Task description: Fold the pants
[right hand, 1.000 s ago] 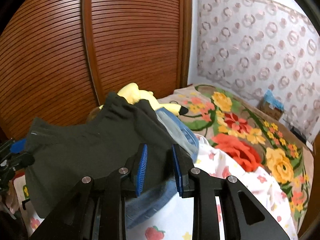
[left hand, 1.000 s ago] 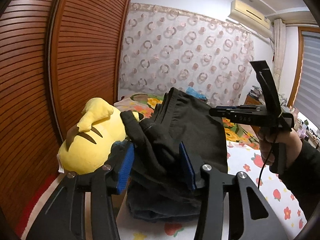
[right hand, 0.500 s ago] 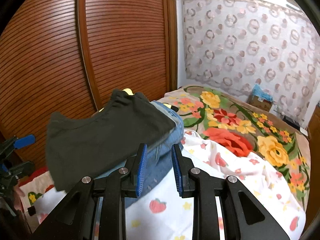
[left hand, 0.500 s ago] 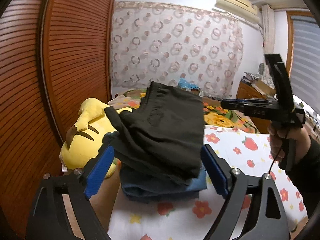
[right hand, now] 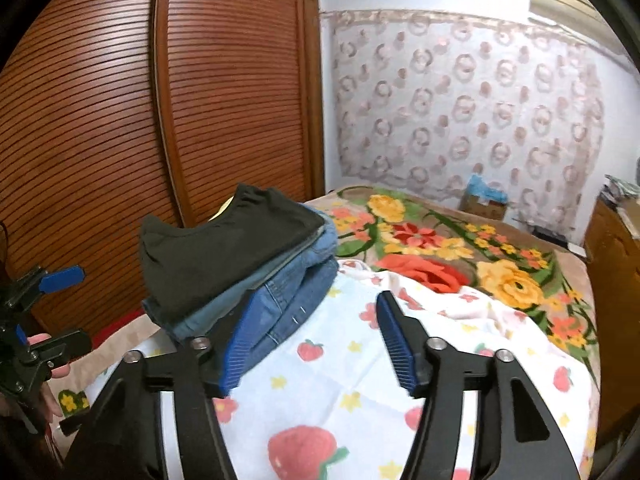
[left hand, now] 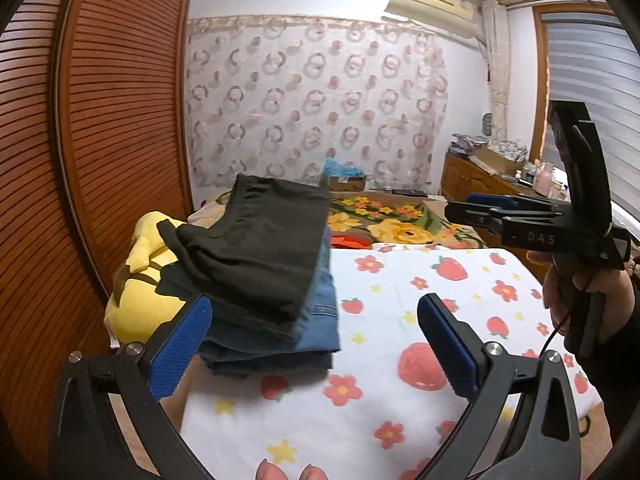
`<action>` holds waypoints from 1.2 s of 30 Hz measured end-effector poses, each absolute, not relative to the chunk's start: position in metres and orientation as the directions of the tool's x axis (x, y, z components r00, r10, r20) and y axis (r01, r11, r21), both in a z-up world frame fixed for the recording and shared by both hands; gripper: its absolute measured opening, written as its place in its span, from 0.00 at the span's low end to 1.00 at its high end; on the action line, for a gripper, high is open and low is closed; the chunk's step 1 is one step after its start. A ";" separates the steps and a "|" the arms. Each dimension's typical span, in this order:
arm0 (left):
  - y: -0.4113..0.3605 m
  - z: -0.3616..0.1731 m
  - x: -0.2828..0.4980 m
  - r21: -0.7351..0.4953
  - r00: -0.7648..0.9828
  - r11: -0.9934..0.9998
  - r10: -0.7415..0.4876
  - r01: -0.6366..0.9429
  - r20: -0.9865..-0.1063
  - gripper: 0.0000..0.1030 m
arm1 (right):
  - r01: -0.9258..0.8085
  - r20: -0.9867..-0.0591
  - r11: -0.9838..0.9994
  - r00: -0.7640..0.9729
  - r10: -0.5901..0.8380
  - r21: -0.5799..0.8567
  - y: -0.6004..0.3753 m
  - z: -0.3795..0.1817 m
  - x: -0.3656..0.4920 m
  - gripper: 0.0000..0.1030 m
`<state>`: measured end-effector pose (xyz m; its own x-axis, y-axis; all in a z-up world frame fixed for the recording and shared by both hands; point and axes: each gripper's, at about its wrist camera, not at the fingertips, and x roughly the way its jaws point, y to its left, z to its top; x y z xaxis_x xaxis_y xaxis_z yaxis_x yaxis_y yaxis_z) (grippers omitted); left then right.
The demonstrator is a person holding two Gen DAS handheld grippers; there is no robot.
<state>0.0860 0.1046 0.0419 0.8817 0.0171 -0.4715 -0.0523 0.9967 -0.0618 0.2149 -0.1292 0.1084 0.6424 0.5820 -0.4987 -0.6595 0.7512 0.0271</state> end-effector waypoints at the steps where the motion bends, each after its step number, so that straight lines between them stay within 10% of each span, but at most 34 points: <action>1: 0.102 0.043 0.083 -0.064 0.884 0.997 0.009 -0.044 -0.468 1.00 | -0.649 -0.499 0.761 0.650 0.573 0.028 -0.132 0.109 0.209 0.71; 36: 0.008 0.053 0.036 -0.052 0.871 0.995 -0.097 0.082 -0.482 1.00 | -0.361 -0.428 0.930 0.830 0.356 0.072 -0.201 0.108 0.009 0.81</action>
<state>0.0359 0.0075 0.0526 0.8706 -0.0966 -0.4824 0.0818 0.9953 -0.0516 0.0087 -0.2014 0.1085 0.8304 0.3561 -0.4285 -0.3614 0.9296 0.0720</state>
